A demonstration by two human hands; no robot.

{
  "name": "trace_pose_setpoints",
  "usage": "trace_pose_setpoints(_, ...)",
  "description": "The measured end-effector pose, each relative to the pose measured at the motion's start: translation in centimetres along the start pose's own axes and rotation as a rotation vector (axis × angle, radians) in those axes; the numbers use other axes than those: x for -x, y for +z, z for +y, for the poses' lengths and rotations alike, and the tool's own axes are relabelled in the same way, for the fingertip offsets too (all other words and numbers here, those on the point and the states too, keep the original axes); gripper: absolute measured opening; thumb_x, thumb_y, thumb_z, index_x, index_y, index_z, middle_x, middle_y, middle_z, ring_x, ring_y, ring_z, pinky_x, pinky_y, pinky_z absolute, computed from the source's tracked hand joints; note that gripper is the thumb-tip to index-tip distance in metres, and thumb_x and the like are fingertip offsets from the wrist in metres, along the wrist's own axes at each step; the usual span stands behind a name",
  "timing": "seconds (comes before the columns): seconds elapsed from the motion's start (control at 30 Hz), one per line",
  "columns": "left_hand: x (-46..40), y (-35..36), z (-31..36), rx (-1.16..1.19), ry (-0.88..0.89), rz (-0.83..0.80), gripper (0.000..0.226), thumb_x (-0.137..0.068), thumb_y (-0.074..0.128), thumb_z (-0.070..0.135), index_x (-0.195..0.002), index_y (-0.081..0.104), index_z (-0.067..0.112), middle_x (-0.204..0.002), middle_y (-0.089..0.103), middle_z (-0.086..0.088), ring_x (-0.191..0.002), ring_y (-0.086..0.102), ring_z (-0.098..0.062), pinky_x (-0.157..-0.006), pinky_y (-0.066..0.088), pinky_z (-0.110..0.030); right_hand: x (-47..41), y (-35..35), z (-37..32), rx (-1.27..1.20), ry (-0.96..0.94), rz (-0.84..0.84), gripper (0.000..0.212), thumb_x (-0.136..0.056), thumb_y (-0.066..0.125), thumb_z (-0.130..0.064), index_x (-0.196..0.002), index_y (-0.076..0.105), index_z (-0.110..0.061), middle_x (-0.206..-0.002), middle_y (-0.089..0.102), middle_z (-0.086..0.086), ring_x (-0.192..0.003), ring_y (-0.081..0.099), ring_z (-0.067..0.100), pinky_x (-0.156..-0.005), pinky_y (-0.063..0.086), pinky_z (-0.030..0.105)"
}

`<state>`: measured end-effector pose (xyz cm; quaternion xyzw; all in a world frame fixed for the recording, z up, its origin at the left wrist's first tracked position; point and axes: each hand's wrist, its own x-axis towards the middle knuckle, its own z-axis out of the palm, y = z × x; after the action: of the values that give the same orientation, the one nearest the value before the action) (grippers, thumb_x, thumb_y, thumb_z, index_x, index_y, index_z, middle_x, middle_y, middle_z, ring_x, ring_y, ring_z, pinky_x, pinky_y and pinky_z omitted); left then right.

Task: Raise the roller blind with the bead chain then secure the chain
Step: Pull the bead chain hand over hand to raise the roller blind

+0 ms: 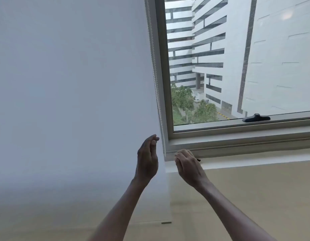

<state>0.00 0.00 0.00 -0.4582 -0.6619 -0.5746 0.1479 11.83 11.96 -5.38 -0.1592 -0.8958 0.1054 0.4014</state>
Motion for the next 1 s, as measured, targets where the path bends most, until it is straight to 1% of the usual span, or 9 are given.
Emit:
trace_pose_setpoints(0.07, -0.4, 0.7, 1.2, 0.153, -0.101, 0.0, 0.031, -0.103, 0.036, 0.019, -0.12, 0.062, 0.014, -0.109, 0.071, -0.003, -0.104, 0.067, -0.017, -0.094, 0.053, -0.035, -0.3, 0.1, -0.5, -0.044, 0.02, 0.039, 0.015, -0.095, 0.051, -0.007, -0.097, 0.066, -0.005, -0.096, 0.064, 0.009, -0.092, 0.058, 0.027, -0.079, 0.05, 0.037)
trace_pose_setpoints(0.17, -0.7, 1.8, 3.1, 0.306, -0.192, -0.035, 0.029, -0.101, 0.034, 0.028, -0.103, 0.062, 0.034, -0.093, 0.072, -0.001, -0.09, 0.069, -0.019, -0.086, 0.055, -0.032, -0.9, 0.1, -1.8, -0.09, 0.035, 0.068, 0.015, -0.094, 0.053, -0.005, -0.097, 0.068, -0.005, -0.094, 0.066, 0.007, -0.089, 0.059, 0.025, -0.079, 0.048, 0.034)
trace_pose_setpoints(0.23, -0.4, 2.0, 3.4, 0.346, -0.216, -0.033, 0.03, -0.102, 0.035, 0.028, -0.094, 0.065, 0.029, -0.078, 0.066, -0.001, -0.074, 0.065, -0.019, -0.074, 0.055, -0.034, -1.2, 0.0, -2.2, -0.152, 0.061, 0.111, 0.015, -0.093, 0.053, -0.005, -0.093, 0.068, -0.006, -0.089, 0.066, 0.006, -0.085, 0.06, 0.023, -0.076, 0.049, 0.034)
trace_pose_setpoints(0.33, 0.1, 2.3, 3.5, 0.312, -0.256, -0.034, 0.035, -0.105, 0.037, 0.022, -0.083, 0.064, 0.02, -0.065, 0.054, 0.005, -0.059, 0.05, -0.015, -0.061, 0.044, -0.033, -2.0, -0.7, -2.7, -0.255, 0.138, 0.161, 0.016, -0.093, 0.054, -0.005, -0.089, 0.069, -0.007, -0.085, 0.066, 0.006, -0.079, 0.06, 0.019, -0.073, 0.048, 0.033)
trace_pose_setpoints(0.47, 0.5, 2.2, 3.3, 0.294, -0.287, 0.02, 0.038, -0.105, 0.04, 0.015, -0.072, 0.058, 0.019, -0.059, 0.053, 0.014, -0.056, 0.043, -0.008, -0.057, 0.036, -0.029, -3.8, -2.5, -3.8, -0.395, 0.211, 0.261, 0.016, -0.092, 0.055, -0.007, -0.089, 0.071, -0.009, -0.084, 0.07, 0.002, -0.077, 0.06, 0.01, -0.071, 0.046, 0.024)
trace_pose_setpoints(0.57, 0.7, 2.3, 3.1, 0.288, -0.284, 0.006, 0.036, -0.103, 0.04, 0.01, -0.071, 0.054, 0.015, -0.059, 0.052, 0.014, -0.057, 0.043, -0.009, -0.057, 0.035, -0.028, -6.0, -4.2, -5.2, -0.578, 0.281, 0.238, 0.021, -0.095, 0.051, -0.014, -0.097, 0.072, -0.011, -0.088, 0.074, 0.002, -0.08, 0.068, 0.013, -0.077, 0.054, 0.032)
trace_pose_setpoints(0.67, 0.9, 2.2, 2.9, 0.293, -0.263, 0.003, 0.037, -0.104, 0.039, 0.016, -0.07, 0.051, 0.011, -0.057, 0.046, 0.012, -0.056, 0.037, -0.01, -0.055, 0.032, -0.027, -8.4, -5.9, -7.0, -0.857, 0.293, 0.143, 0.024, -0.101, 0.046, -0.015, -0.104, 0.07, -0.009, -0.089, 0.073, 0.008, -0.076, 0.069, 0.018, -0.08, 0.056, 0.043)
trace_pose_setpoints(0.73, 0.9, 2.2, 2.9, 0.273, -0.219, 0.011, 0.039, -0.104, 0.038, 0.022, -0.069, 0.049, 0.009, -0.056, 0.043, 0.009, -0.055, 0.035, -0.007, -0.052, 0.03, -0.022, -9.7, -6.9, -8.2, -1.003, 0.268, 0.083, 0.026, -0.103, 0.043, -0.014, -0.107, 0.067, -0.005, -0.088, 0.072, 0.012, -0.074, 0.067, 0.022, -0.078, 0.055, 0.042)
trace_pose_setpoints(1.0, 0.5, 1.7, 2.4, 0.189, -0.161, 0.027, 0.04, -0.102, 0.035, 0.024, -0.063, 0.039, 0.028, -0.055, 0.042, 0.011, -0.054, 0.038, -0.008, -0.051, 0.029, -0.017, -13.6, -9.5, -11.5, -1.304, 0.211, -0.004, 0.032, -0.106, 0.034, -0.015, -0.115, 0.059, 0.003, -0.085, 0.069, 0.017, -0.066, 0.063, 0.025, -0.064, 0.051, 0.032)
